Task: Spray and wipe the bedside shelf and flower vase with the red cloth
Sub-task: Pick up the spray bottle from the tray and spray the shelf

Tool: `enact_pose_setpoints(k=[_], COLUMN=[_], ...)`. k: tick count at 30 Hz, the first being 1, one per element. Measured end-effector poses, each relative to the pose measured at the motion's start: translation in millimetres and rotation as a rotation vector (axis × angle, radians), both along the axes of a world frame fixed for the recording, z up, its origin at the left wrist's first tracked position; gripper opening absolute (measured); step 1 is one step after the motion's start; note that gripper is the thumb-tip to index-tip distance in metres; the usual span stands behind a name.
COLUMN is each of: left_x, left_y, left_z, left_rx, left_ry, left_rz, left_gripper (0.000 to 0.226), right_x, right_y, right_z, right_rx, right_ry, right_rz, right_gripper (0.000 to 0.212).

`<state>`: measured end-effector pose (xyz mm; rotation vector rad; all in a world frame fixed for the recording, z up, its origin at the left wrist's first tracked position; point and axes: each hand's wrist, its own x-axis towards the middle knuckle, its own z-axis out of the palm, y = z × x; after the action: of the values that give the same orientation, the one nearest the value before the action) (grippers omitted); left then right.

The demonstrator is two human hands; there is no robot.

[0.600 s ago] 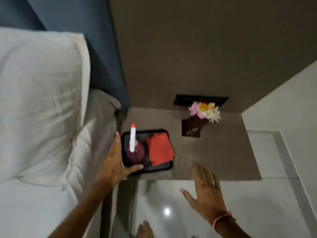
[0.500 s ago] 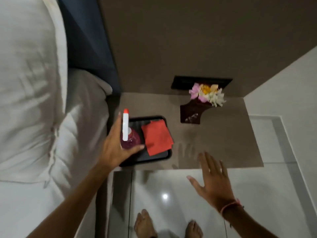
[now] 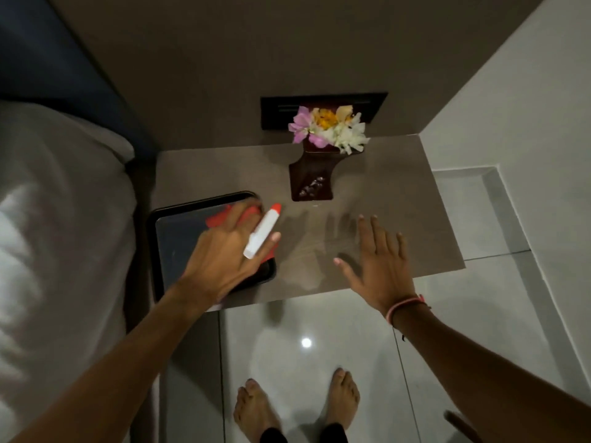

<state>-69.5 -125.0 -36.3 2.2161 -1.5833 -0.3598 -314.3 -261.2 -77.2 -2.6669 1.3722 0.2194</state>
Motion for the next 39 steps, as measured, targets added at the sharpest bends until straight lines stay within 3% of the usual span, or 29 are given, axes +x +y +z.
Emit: enact_pose_setpoints(k=[3, 9, 19, 27, 33, 36, 39], left_x=[-30.1, -59.5, -47.9, 25.2, 53.2, 64.3, 74.6], left_y=[-6.1, -6.5, 2.5, 26.1, 49.8, 56.9, 60.4], left_z=[1.5, -2.3, 14.3, 24.2, -6.9, -20.5, -28.1], left_rx=[0.071, 0.077, 0.030, -0.266, -0.426, -0.483, -0.504], left_ry=[-0.069, 0.021, 0.055, -0.004, 0.122, 0.220, 0.194], left_rz=[-0.005, 0.125, 0.195, 0.410, 0.534, 0.580, 0.594], left_gripper=[0.058, 0.035, 0.058, 0.051, 0.061, 0.063, 0.066], right_x=[-21.0, -65.6, -65.3, 9.6, 95.2, 130.2, 156.3], right_y=[5.4, 10.7, 14.9, 30.7, 45.9, 45.0, 40.3], right_z=[2.0, 5.1, -0.2, -2.1, -11.7, -20.8, -30.5], right_rx=[0.034, 0.066, 0.082, 0.123, 0.292, 0.371, 0.495], right_ry=[-0.032, -0.009, -0.059, -0.197, -0.360, -0.406, -0.383], right_rz=[-0.031, 0.002, 0.061, 0.153, 0.116, -0.003, -0.199], right_gripper=[0.089, 0.086, 0.086, 0.077, 0.065, 0.060, 0.053])
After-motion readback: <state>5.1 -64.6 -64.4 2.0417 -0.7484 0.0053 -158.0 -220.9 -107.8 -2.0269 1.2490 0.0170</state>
